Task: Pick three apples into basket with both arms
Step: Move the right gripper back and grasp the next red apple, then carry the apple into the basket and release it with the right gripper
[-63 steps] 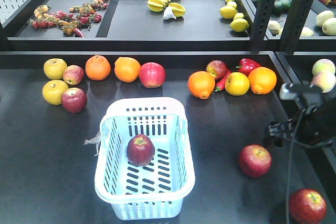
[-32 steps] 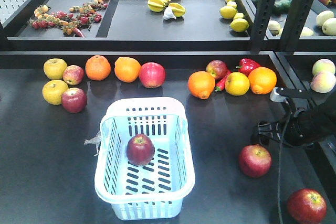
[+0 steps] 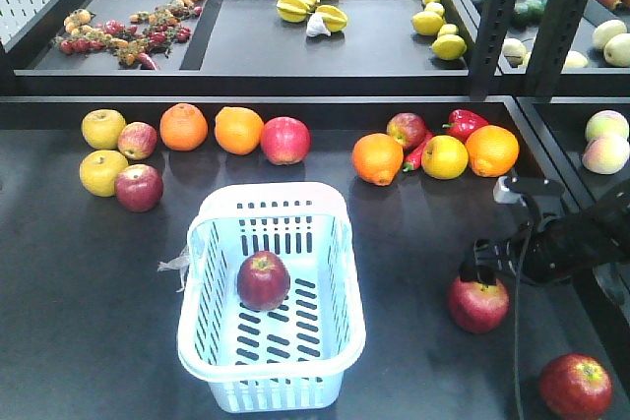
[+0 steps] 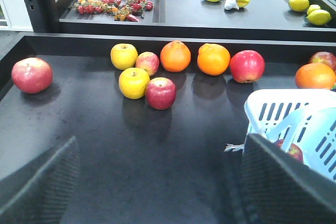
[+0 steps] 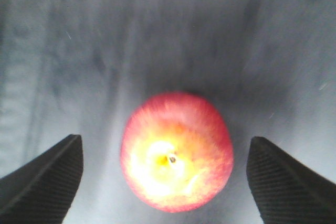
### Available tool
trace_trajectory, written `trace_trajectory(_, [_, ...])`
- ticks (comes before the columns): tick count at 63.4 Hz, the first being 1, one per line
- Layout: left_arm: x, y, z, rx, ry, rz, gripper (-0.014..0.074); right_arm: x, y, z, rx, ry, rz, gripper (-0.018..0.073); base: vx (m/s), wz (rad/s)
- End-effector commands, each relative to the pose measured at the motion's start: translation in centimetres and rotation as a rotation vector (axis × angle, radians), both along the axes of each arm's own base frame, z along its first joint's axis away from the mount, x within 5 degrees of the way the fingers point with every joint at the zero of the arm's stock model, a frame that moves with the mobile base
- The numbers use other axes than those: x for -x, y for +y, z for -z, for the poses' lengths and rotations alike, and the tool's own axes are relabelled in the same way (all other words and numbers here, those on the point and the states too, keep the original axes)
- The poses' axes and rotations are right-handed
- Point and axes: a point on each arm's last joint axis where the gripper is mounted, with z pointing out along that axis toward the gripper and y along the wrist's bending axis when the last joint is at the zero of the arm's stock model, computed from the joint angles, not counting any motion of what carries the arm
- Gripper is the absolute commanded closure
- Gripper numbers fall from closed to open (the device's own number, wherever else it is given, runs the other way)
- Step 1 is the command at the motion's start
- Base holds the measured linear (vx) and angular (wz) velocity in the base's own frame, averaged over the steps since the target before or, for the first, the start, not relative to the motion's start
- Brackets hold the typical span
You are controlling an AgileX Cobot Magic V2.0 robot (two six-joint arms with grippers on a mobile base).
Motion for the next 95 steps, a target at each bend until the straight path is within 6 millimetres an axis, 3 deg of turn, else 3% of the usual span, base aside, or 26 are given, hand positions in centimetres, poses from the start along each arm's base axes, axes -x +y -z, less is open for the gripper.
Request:
trace_trajectory(1, [-0.2, -0.1, -1.1, 0.003, -0.070, 0.017, 0.0004, -0.8, -0.1, -1.2, 0.001, -0.055, 0.010, -0.0040, 0.00, 0.00])
trace_trajectory(14, [-0.2, -0.1, -1.1, 0.003, -0.070, 0.017, 0.0004, -0.8, 0.3, 0.5, 0.001, -0.010, -0.001, -0.0040, 0.00, 0.00])
trace_trajectory(29, [-0.2, -0.1, -1.1, 0.003, -0.070, 0.017, 0.0004, -0.8, 2.2, 2.1, 0.025, 0.010, -0.056, -0.0039, 0.00, 0.00])
trace_trajectory(42, [-0.2, -0.1, -1.1, 0.003, -0.070, 0.017, 0.0004, -0.9, 2.1, 2.9, 0.029, 0.025, -0.046, -0.0027, 0.00, 0.00])
trace_trajectory(63, [-0.2, -0.1, -1.1, 0.003, -0.070, 0.017, 0.0004, -0.7, 2.2, 2.8, 0.012, 0.041, -0.038, 0.0115, 0.00, 0.00])
trace_trajectory(74, [-0.2, -0.1, -1.1, 0.003, -0.070, 0.017, 0.0004, -0.8, 2.2, 0.9, 0.008, -0.006, -0.036, 0.0122, 0.00, 0.00])
trace_trajectory(95, [-0.2, -0.1, -1.1, 0.003, -0.070, 0.017, 0.0004, 0.6, 3.0, -6.1, -0.074, -0.098, -0.069, 0.0122, 0.00, 0.00])
